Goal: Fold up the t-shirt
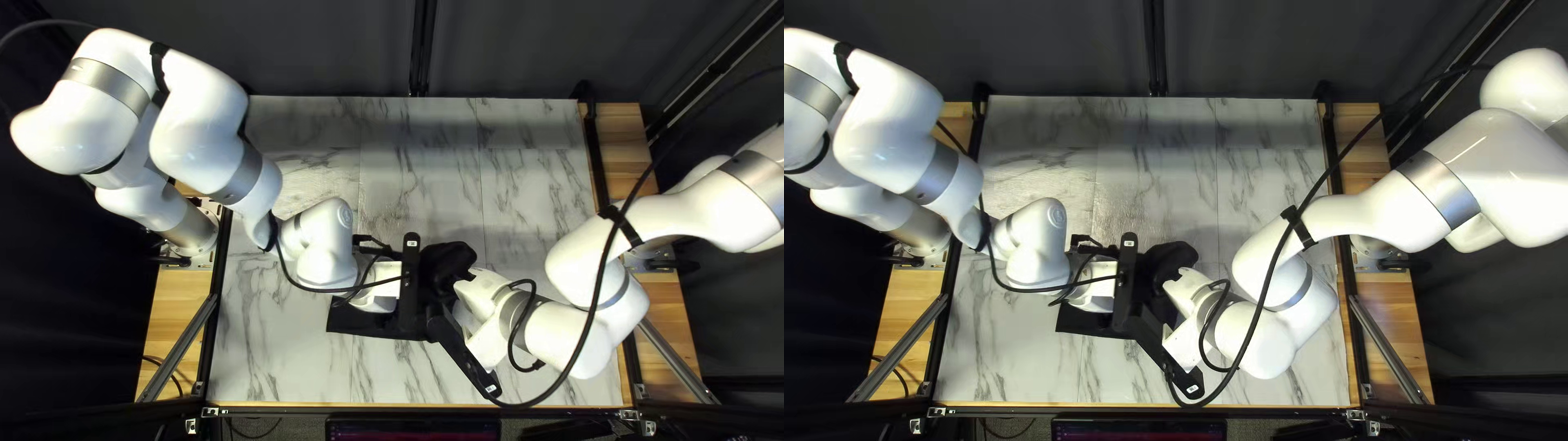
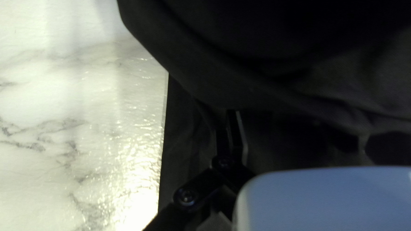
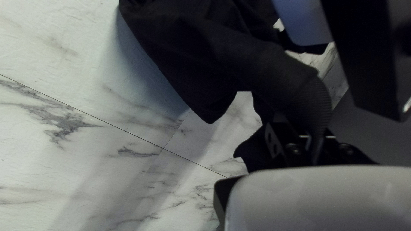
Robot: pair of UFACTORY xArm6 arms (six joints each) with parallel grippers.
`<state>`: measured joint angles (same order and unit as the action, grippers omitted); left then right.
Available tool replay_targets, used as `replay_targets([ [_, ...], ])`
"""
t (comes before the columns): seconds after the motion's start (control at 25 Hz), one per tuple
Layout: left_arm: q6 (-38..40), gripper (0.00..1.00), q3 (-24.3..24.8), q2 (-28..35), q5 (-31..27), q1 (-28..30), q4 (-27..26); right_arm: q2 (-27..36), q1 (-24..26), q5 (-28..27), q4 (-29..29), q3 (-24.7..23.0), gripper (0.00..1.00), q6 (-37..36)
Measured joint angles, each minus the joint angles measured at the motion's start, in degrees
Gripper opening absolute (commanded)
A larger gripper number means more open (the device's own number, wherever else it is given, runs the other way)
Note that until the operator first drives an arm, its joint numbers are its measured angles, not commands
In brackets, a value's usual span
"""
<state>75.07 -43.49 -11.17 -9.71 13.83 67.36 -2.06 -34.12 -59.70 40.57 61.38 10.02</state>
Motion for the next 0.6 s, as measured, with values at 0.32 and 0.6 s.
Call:
replay_targets([
  [0.32, 7.13, 1.00, 4.73, 6.14, -1.35, 0.80, 6.30, -0.02, 0.01, -0.51, -0.22, 0.56, 0.00, -0.59],
  [0.6, 1.54, 1.00, 15.74, 24.56, -7.10, 4.16, 0.13, -0.43, 0.37, 0.10, -0.05, 0.40, 0.00, -1.06],
])
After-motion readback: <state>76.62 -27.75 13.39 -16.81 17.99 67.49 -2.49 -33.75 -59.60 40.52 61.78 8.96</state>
